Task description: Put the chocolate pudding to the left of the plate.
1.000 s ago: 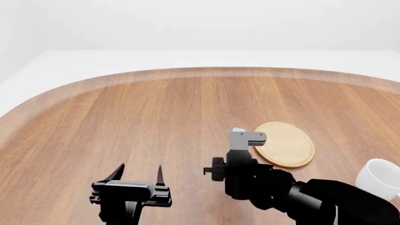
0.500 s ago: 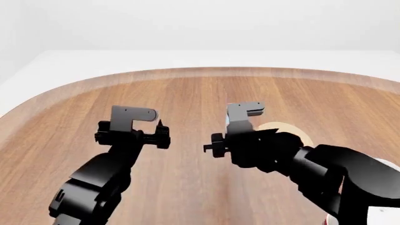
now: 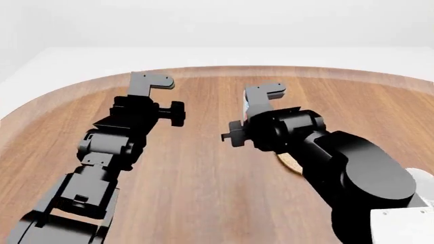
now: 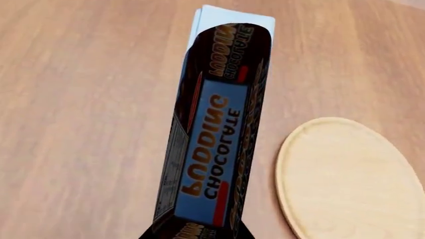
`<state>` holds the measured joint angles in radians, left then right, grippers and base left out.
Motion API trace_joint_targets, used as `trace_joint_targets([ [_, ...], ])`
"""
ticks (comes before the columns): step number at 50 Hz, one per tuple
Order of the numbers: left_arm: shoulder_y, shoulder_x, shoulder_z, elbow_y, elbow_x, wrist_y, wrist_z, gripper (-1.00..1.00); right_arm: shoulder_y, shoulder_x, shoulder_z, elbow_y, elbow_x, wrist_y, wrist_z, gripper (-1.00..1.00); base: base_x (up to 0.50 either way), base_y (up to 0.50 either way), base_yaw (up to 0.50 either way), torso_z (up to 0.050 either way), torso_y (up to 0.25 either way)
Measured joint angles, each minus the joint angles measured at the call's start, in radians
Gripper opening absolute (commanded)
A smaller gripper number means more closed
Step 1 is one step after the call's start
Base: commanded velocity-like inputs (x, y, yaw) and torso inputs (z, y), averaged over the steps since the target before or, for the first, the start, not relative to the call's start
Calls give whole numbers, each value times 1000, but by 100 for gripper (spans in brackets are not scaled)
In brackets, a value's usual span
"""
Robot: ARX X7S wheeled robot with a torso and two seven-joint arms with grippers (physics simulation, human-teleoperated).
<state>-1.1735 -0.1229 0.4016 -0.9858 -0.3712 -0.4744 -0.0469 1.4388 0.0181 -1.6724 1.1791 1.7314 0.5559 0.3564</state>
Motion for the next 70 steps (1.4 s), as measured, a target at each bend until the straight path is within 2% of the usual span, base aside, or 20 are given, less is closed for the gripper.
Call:
trace_joint_targets([
  [7,-28,9,8,-31,1,-1,14,100,7,-9,31,22,-43,5,-21,-100,-2,0,0,1,-250],
  [25,-29,-7,18,41,-6,-58,-3,100,40,-17,71,55,-106,1,-57,-100,-1,0,0,4,-249],
  [55,-51,-12,30,98,-17,-93,-11,100,86,-18,95,96,-173,-35,-100,-100,0,0,0,1,-4],
  [70,-50,-17,33,121,-20,-102,-23,100,90,-18,104,97,-192,-50,-105,-100,-1,0,0,1,-233],
])
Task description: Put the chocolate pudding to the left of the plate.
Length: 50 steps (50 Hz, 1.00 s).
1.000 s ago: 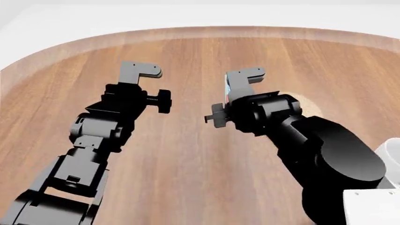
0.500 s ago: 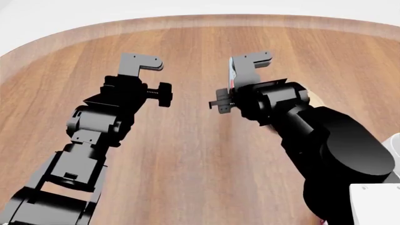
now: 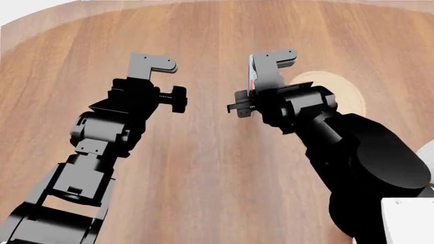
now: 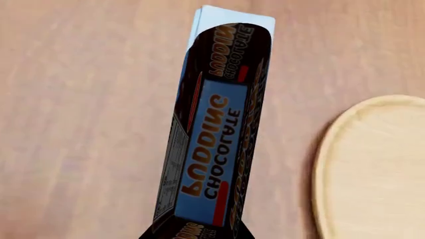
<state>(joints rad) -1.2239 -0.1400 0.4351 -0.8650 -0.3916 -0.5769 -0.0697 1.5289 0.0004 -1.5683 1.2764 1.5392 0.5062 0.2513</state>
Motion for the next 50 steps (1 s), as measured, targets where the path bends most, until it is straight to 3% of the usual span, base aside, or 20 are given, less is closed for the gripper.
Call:
trace_joint_targets([
  [50,4,-44,-8,94,-42,-43,7,100,-6,0,23,19,-24,68,-17,-100,0,0,0,0,-15],
])
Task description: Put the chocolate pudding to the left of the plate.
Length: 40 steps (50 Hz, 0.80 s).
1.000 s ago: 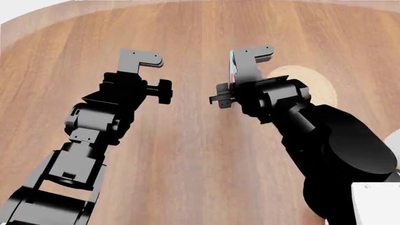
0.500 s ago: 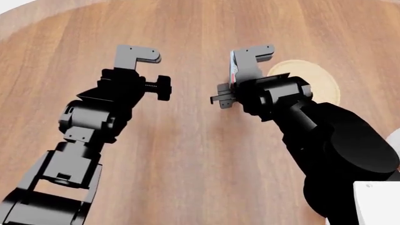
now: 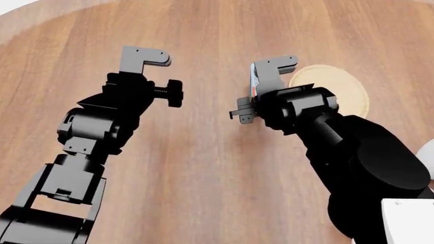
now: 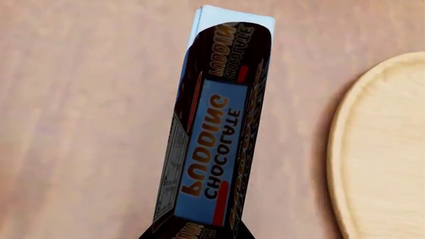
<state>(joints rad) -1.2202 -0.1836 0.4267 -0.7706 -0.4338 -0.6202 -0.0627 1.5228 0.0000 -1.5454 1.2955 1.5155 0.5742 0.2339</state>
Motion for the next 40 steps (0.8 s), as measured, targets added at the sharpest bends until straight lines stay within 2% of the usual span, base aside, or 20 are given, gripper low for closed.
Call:
trace_joint_targets([
  [14,-4,-1,0,-28,-1,18,6,100,-2,0,21,2,-23,4,-5,-100,-1,0,0,0,0],
  [15,-4,-1,0,-28,-1,18,6,100,-2,0,22,2,-25,4,-5,100,0,0,0,0,0],
  [36,4,-11,-2,-6,-14,12,6,100,-1,0,20,10,-13,15,-23,100,0,0,0,0,0],
  [40,8,-14,-3,4,-19,3,4,100,4,2,34,11,-19,15,-20,100,0,0,0,-1,228],
])
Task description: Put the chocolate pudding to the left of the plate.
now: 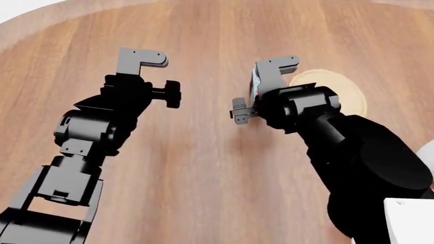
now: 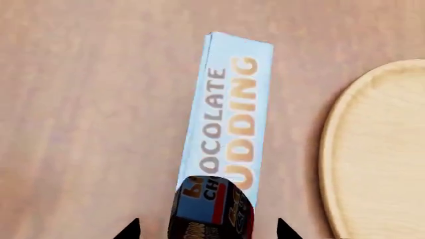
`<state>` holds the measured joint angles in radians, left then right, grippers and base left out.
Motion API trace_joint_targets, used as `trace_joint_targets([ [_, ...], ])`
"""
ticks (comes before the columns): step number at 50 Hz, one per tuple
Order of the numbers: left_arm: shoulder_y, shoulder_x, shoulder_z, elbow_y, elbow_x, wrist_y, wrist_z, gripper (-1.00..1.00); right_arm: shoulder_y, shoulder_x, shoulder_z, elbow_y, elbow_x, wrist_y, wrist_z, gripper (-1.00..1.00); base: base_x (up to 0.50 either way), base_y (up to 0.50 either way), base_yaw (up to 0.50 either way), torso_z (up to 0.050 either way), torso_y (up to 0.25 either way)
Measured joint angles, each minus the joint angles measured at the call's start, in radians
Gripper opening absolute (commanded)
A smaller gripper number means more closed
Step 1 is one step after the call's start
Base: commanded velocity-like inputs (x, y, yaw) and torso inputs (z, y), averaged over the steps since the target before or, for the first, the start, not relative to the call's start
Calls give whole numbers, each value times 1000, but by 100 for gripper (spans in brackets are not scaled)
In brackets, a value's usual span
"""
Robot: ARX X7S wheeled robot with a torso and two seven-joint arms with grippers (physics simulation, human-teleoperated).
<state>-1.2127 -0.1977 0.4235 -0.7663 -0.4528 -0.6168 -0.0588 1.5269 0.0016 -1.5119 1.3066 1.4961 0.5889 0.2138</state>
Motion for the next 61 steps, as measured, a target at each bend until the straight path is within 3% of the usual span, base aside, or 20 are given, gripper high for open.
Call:
trace_joint_targets([
  [14,29,-29,-18,135,-39,-79,-30,100,24,23,77,-35,-46,1,35,100,0,0,0,-2,250],
  [31,206,-134,-102,649,-176,-282,-168,100,-63,396,224,-820,67,-1,466,100,0,0,0,-2,250],
  [47,524,-252,-248,1254,-314,-379,-352,100,-311,761,310,-1559,-19,-218,780,100,0,0,0,-2,250],
  [61,948,-338,-286,1596,-161,-164,-427,100,-621,973,286,-1931,-335,-476,889,100,0,0,0,-2,250],
])
